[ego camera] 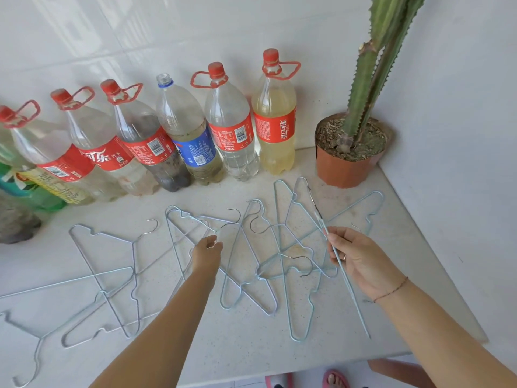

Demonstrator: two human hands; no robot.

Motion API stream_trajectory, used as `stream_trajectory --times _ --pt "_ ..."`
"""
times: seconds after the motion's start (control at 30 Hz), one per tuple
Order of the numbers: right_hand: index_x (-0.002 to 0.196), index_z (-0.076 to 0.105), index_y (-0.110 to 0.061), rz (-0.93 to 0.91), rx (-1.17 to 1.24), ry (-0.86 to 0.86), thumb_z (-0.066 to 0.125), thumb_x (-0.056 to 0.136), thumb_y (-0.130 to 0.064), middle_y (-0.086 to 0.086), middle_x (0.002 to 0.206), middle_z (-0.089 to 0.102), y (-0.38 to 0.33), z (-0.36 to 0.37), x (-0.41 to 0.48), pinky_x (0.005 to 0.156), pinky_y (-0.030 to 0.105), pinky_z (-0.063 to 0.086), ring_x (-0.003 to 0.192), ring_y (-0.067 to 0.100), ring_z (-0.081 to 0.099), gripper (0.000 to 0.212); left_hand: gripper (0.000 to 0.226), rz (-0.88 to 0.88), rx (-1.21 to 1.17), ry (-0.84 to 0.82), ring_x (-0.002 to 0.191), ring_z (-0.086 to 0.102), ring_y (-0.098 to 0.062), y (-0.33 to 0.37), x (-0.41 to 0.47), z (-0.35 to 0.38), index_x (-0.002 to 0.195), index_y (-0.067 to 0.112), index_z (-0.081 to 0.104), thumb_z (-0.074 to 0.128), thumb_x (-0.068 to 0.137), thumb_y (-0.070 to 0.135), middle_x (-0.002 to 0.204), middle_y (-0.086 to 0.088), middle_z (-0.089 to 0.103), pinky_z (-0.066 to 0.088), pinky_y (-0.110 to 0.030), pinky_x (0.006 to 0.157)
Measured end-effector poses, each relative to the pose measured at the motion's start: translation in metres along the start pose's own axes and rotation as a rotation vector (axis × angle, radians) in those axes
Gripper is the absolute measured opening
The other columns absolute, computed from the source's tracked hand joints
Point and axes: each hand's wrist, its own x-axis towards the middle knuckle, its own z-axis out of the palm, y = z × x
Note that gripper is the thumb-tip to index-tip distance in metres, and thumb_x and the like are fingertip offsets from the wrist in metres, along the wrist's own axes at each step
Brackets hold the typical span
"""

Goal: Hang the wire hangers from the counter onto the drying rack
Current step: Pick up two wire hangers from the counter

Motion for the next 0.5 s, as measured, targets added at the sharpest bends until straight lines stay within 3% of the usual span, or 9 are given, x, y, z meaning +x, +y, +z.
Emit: stream_trajectory --times 0.1,0.2,0.27,0.33,0.37,0.4,0.5 --pt "0.094 0.060 -0.008 0.004 0.024 0.005 0.051 0.091 -0.005 -0.002 0.059 0.054 0.000 0.015 0.004 0.058 0.020 0.043 0.056 0.009 0.047 0.010 0.039 -0.022 -0.017 -0.036 0.113 0.053 -0.026 0.002 0.013 -0.005 0.128 0.009 0.054 0.056 0.090 0.015 0.126 -0.009 0.056 0.038 -0.028 0.091" --pt "0.092 0.060 -0.010 0.008 0.042 0.020 0.050 0.091 -0.005 -0.001 0.059 0.053 0.001 0.029 0.008 0.056 0.019 0.043 0.057 0.009 0.047 0.012 0.044 -0.072 -0.050 -0.110 0.113 0.056 -0.032 0.002 0.022 -0.009 0.128 0.009 0.053 0.060 0.086 0.019 0.120 -0.013 0.060 0.044 -0.039 0.100" --pt "0.091 0.060 -0.010 0.003 0.043 0.029 0.050 0.090 -0.005 0.001 0.060 0.050 0.003 0.037 0.009 0.056 0.020 0.041 0.057 0.011 0.045 0.011 0.042 -0.105 -0.089 -0.161 0.090 0.061 -0.028 -0.002 0.031 -0.012 0.123 0.003 0.055 0.061 0.084 0.017 0.097 -0.012 0.063 0.047 -0.038 0.088" --pt "0.091 0.061 -0.010 -0.004 0.042 0.029 0.051 0.090 -0.006 0.001 0.062 0.049 0.005 0.046 0.010 0.059 0.023 0.040 0.059 0.012 0.044 0.010 0.016 -0.148 -0.184 -0.200 0.062 0.047 -0.017 0.003 0.029 -0.018 0.099 0.004 0.063 0.060 0.084 0.010 0.072 -0.006 0.052 0.039 -0.030 0.065" --pt "0.091 0.061 -0.010 -0.006 0.042 0.032 0.051 0.089 -0.006 0.001 0.062 0.048 0.006 0.050 0.010 0.060 0.024 0.039 0.059 0.012 0.043 0.010 0.003 -0.172 -0.237 -0.225 0.059 0.043 -0.015 0.006 0.026 -0.021 0.083 0.009 0.061 0.059 0.085 0.008 0.070 -0.005 0.050 0.034 -0.026 0.060" --pt "0.091 0.061 -0.009 -0.009 0.042 0.036 0.051 0.090 -0.005 0.002 0.063 0.048 0.007 0.054 0.010 0.061 0.025 0.038 0.059 0.012 0.043 0.011 0.012 -0.192 -0.281 -0.246 0.060 0.044 -0.014 0.008 0.026 -0.024 0.075 0.013 0.058 0.057 0.086 0.006 0.070 -0.005 0.052 0.033 -0.024 0.058" --pt "0.092 0.061 -0.009 -0.007 0.039 0.036 0.050 0.091 -0.005 0.001 0.061 0.051 0.010 0.065 0.010 0.062 0.027 0.037 0.058 0.011 0.044 0.012 0.007 -0.195 -0.383 -0.286 0.071 0.057 -0.015 0.012 0.023 -0.033 0.088 0.010 0.064 0.057 0.088 0.009 0.080 -0.004 0.063 0.041 -0.023 0.064"
